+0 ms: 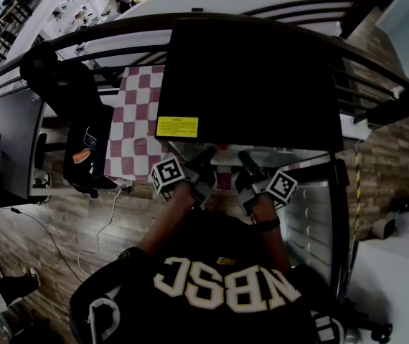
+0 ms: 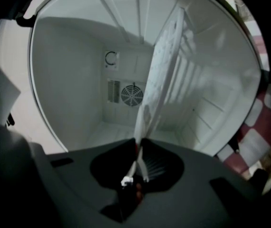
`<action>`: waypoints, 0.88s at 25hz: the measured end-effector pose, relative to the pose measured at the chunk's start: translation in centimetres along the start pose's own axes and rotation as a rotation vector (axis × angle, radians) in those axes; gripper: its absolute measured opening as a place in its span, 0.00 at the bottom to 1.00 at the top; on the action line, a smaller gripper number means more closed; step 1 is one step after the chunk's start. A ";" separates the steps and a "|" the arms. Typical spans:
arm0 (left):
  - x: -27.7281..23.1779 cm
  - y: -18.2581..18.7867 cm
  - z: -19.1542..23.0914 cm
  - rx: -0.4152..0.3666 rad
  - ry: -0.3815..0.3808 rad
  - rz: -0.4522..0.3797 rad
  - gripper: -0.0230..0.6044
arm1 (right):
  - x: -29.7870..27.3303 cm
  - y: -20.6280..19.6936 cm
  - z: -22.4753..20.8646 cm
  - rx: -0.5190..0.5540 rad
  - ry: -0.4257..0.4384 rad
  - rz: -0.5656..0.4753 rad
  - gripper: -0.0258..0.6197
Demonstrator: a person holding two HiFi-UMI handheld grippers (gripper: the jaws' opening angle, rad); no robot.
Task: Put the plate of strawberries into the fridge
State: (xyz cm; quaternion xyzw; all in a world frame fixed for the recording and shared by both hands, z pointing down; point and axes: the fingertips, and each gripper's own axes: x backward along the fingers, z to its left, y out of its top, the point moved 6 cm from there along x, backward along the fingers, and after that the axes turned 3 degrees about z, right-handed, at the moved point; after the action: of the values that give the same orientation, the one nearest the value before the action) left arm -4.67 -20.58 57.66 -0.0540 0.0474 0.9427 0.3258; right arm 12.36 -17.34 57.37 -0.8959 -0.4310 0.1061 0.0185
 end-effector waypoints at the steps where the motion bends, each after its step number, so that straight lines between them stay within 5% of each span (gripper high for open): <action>1: 0.0 0.0 0.1 -0.003 0.000 -0.002 0.08 | 0.0 0.0 0.0 -0.003 0.002 -0.001 0.11; 13: 0.0 0.0 -0.4 -0.048 -0.021 -0.004 0.13 | 0.1 0.5 0.3 0.083 -0.049 -0.018 0.12; 22: 0.3 -0.3 -0.7 -0.095 -0.021 -0.003 0.30 | 0.1 0.4 0.6 0.164 -0.022 -0.014 0.36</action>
State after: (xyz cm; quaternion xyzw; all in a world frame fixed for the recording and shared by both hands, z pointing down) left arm -4.68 -20.26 56.93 -0.0597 -0.0007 0.9439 0.3248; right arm 12.64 -17.58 56.72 -0.8872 -0.4273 0.1507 0.0876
